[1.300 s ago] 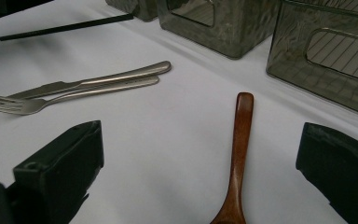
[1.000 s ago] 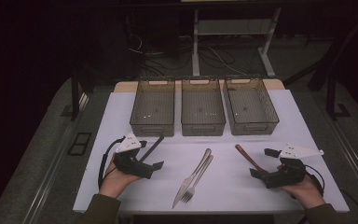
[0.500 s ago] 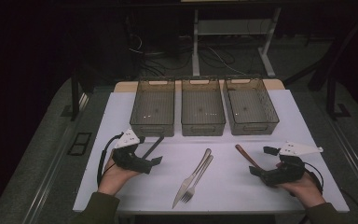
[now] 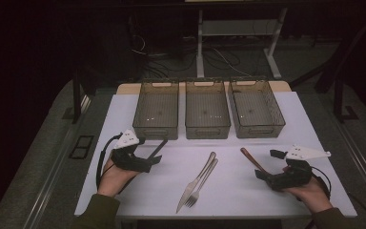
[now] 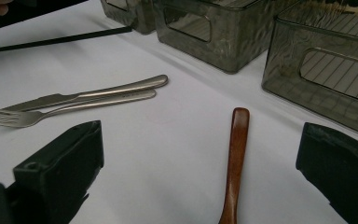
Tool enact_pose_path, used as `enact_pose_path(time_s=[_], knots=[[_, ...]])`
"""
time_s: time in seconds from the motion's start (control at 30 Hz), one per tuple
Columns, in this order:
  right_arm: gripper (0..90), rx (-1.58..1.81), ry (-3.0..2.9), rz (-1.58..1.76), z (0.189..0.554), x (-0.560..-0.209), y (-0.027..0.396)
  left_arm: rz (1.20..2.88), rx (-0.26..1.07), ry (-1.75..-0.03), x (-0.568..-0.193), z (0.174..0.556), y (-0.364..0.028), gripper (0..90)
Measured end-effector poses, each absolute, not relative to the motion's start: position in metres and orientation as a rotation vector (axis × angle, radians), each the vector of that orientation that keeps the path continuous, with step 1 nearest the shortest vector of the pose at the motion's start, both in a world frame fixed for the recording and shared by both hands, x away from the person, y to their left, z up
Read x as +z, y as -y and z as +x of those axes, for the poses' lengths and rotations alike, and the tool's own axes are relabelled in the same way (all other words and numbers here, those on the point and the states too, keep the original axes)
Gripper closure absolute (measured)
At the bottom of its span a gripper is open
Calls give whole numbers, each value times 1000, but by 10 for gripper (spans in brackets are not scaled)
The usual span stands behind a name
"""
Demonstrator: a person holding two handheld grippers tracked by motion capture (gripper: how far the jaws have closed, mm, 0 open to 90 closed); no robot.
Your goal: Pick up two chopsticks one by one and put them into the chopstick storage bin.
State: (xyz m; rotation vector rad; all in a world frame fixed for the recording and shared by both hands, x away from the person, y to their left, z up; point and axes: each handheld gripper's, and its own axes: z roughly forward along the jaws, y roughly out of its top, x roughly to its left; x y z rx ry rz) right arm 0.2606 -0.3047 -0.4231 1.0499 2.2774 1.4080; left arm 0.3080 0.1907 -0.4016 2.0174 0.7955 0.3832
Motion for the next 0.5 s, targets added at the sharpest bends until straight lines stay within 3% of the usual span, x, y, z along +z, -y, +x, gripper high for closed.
enact_pose_path(time_s=[0.1, 0.17, 0.33, 0.37, 0.5], knots=[[2, 1405, -2279, 1049, 261, -423, 304, 2022, 389, -825, -404, 309, -195, 158], [2, 1405, -2281, 1047, 260, -423, 304, 2027, 391, -826, -406, 309, -197, 255], [2, 1403, -2280, 1049, 260, -423, 305, 2029, 372, -839, -407, 308, -200, 335], [2, 1397, -2282, 1047, 260, -423, 305, 2026, 367, -840, -407, 307, -201, 400], [2, 1396, -2278, 1049, 260, -423, 305, 2033, 356, -864, -408, 306, -205, 469]])
